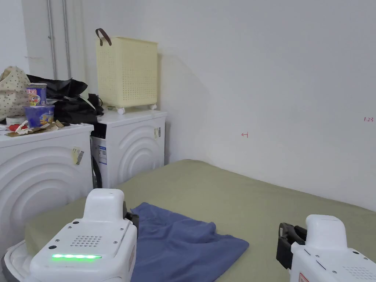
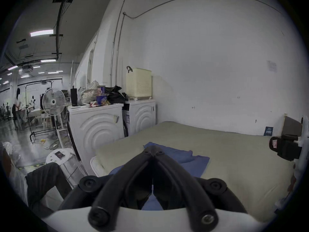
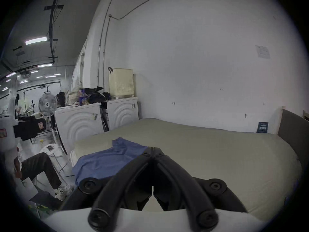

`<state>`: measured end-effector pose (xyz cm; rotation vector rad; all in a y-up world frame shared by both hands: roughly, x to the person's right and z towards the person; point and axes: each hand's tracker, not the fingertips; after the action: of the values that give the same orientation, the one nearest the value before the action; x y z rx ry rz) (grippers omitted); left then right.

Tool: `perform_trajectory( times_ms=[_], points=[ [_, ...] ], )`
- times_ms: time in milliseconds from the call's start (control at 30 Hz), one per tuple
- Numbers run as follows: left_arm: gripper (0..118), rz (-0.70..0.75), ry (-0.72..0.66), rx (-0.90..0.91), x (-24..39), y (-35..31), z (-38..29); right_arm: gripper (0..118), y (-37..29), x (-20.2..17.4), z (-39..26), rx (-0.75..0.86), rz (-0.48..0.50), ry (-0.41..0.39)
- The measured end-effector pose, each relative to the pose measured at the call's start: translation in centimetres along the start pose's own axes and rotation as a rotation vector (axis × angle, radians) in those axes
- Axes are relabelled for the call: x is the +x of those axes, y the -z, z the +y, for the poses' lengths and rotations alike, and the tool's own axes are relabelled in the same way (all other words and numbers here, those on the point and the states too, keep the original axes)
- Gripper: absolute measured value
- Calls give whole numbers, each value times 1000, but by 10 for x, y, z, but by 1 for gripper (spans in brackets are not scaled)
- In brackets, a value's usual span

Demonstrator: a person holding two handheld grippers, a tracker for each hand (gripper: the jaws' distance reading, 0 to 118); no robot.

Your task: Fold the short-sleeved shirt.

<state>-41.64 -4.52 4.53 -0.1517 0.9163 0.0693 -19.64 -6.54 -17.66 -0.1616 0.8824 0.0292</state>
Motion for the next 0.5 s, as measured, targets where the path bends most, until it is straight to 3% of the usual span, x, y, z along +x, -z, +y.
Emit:
perform_trajectory(
  times_ms=[200, 500],
  points=[
    [0, -89, -8, -85, 14, 42, -15, 1, 5, 28, -11, -44, -39, 3],
    [0, -215, 44, -335, 52, 197, -8, 1, 15, 76, -40, -99, -115, -20]
  ],
)
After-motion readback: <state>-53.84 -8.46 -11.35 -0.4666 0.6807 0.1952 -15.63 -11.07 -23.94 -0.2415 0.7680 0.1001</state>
